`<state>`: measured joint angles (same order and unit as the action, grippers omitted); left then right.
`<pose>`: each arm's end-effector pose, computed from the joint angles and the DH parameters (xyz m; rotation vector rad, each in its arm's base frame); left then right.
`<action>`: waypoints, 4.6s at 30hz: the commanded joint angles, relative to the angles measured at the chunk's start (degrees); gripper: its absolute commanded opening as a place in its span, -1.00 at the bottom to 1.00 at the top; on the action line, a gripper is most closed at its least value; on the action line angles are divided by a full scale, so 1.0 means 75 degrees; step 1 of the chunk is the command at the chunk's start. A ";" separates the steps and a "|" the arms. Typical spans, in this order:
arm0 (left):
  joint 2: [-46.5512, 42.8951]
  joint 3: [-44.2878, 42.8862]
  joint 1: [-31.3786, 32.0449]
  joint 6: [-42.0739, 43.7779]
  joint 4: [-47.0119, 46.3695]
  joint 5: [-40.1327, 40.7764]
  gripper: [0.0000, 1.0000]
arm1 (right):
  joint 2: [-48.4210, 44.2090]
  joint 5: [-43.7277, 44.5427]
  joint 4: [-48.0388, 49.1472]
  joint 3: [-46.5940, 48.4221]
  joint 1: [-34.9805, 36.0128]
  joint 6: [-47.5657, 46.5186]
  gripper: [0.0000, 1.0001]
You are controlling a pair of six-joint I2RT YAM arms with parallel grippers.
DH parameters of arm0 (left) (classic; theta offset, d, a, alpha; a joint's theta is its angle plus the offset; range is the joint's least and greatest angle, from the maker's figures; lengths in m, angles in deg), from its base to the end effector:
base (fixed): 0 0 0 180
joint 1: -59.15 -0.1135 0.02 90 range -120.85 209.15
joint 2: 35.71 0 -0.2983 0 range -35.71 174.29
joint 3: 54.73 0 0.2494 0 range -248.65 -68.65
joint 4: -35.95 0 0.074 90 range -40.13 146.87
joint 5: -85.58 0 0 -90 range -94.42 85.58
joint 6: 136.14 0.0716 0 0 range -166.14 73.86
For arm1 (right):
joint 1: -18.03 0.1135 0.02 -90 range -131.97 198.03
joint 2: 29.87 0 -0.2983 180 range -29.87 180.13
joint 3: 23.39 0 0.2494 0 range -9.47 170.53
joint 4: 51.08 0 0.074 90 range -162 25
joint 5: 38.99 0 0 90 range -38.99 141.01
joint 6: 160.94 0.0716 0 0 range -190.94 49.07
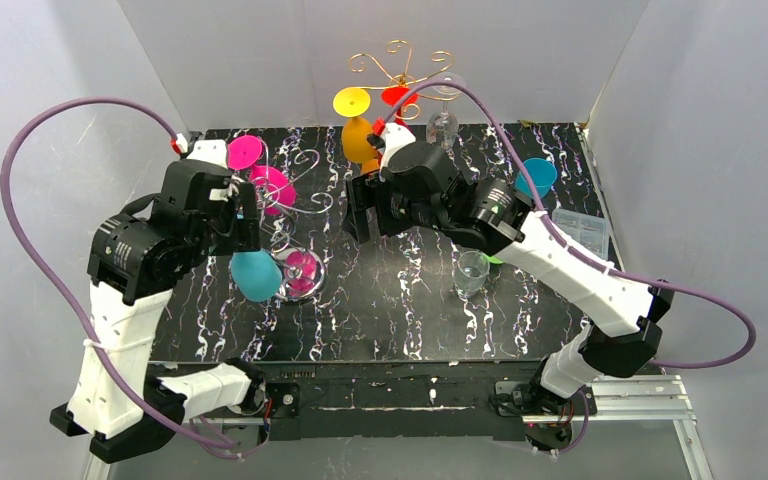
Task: Take the wine glass off the wine glass rack
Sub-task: Pick up the wine glass from the wine rack, then place the wine glass at the center of the board.
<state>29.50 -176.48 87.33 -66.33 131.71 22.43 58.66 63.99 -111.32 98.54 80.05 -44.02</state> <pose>0.1380 -0.0373 0.5052 -0.0935 2.1686 0.0503 0.1779 0.3005 0.4841 -0.4940 2.0500 0.7351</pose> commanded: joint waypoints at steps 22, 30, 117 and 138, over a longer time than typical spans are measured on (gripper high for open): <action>-0.1058 0.0178 0.0142 -0.0485 0.0182 -0.2727 -0.04 | -0.2597 -0.3467 0.7362 -0.6432 0.0165 0.3610 0.97; -0.1297 0.0619 0.0133 -0.1004 -0.0157 -0.2971 -0.04 | -0.2828 -0.2466 1.0685 -0.8646 0.0684 0.5780 0.97; 0.0938 -0.1403 -0.0084 -0.0368 -0.1090 -0.0686 0.97 | 0.2406 -0.0484 -0.1378 -0.1379 -0.3485 -0.0706 -0.35; 0.1127 -0.2056 -0.0125 -0.0314 -0.0862 0.0248 0.97 | 0.1276 -0.0382 -0.2097 -0.0268 -0.3476 -0.0707 0.55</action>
<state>37.41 -187.83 86.68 -69.67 123.03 19.04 72.72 60.49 -125.20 93.86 54.35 -48.85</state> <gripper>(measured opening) 0.982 0.734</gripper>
